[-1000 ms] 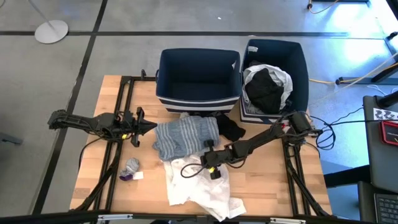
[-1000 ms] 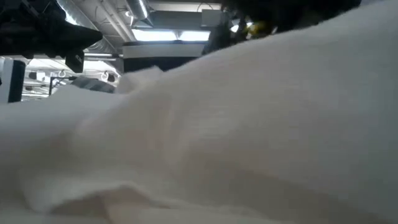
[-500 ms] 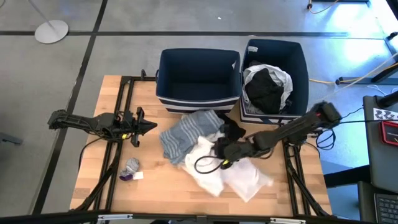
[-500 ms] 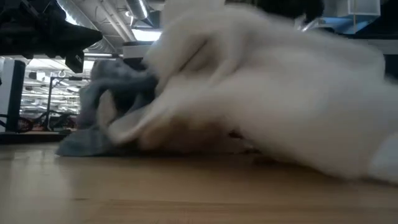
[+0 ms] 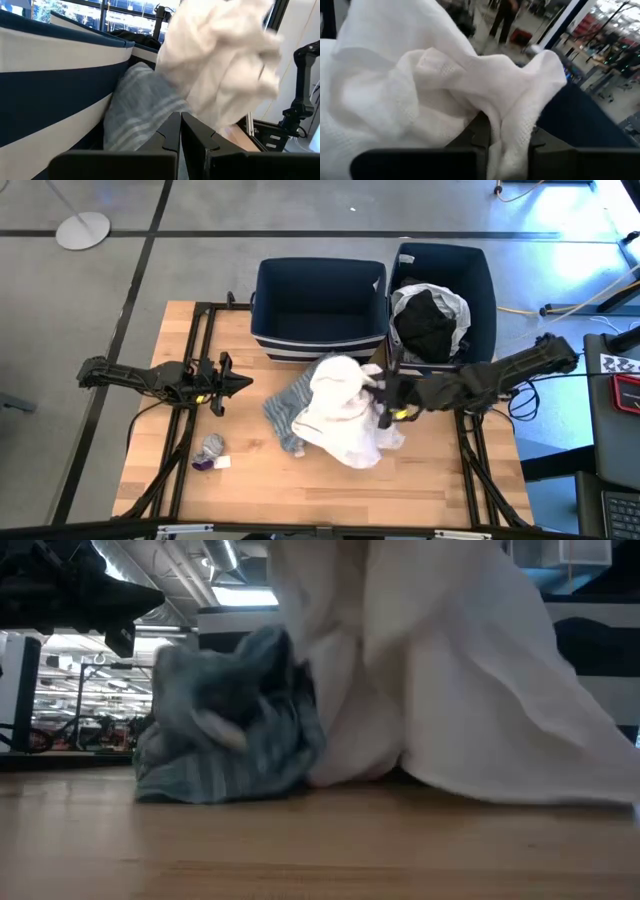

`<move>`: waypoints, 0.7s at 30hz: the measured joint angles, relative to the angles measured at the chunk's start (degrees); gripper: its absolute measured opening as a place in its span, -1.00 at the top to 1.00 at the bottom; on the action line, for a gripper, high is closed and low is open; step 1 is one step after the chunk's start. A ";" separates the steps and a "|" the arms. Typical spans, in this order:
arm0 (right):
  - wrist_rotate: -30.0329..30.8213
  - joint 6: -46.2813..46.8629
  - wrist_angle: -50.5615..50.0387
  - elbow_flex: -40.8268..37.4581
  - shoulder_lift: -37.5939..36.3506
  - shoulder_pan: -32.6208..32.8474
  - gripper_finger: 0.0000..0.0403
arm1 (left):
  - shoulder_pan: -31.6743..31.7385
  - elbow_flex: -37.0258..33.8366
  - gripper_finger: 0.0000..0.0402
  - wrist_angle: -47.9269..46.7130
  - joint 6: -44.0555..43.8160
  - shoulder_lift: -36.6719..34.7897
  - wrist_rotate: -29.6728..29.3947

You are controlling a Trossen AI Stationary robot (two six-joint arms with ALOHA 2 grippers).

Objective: Sort clothes
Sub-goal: Put the white polo into the left blue laundry organizer

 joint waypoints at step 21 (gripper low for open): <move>-0.18 -15.16 6.71 12.61 -1.03 -1.68 0.76 | 0.02 0.00 0.98 -0.69 -0.68 0.00 -0.02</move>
